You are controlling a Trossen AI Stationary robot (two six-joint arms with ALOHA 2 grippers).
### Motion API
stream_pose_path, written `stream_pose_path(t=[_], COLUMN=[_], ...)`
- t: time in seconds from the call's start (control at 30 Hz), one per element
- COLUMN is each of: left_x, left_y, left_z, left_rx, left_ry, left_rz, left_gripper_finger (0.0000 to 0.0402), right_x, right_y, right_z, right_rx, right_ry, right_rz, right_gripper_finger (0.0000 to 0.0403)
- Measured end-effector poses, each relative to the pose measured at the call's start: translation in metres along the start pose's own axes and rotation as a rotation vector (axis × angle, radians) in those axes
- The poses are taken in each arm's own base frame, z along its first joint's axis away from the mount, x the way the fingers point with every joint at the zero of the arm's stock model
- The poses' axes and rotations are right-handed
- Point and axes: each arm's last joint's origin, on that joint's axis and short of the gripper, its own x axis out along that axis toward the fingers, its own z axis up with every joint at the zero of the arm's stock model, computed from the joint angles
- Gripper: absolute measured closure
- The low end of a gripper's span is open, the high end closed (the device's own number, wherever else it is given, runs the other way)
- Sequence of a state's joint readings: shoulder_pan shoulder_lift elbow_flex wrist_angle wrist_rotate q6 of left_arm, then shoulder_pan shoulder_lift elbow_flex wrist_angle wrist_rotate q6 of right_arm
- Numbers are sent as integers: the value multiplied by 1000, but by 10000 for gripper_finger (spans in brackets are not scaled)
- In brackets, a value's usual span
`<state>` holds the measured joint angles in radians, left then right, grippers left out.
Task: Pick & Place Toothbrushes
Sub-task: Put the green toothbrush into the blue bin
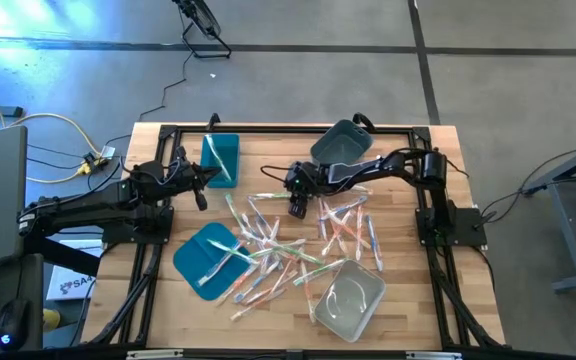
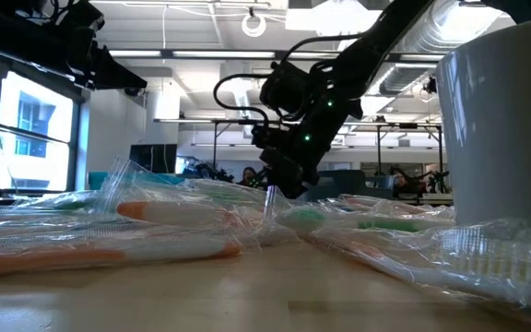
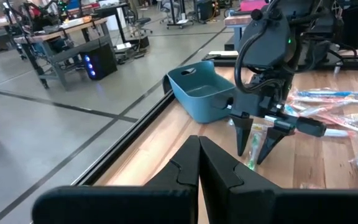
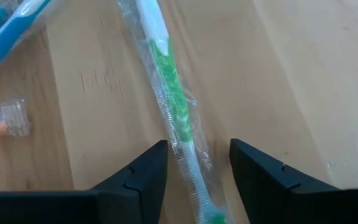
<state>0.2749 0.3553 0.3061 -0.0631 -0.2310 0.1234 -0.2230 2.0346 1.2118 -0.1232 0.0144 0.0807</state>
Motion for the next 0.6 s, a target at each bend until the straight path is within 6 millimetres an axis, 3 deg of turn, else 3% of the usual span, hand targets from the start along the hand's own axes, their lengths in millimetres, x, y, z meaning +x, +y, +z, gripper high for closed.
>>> stream_pose_path(t=[0.27, 0.6], left_x=[0, 0], left_y=[0, 0], left_z=[0, 0], left_rx=[0, 0], left_ry=[0, 0], left_rz=[0, 0], left_gripper_finger=[401, 401], right_x=[0, -2], right_y=[1, 13], right_z=[0, 0], right_rx=[-2, -34], right_ry=[0, 0], right_rz=[15, 39], right_gripper_finger=[326, 391])
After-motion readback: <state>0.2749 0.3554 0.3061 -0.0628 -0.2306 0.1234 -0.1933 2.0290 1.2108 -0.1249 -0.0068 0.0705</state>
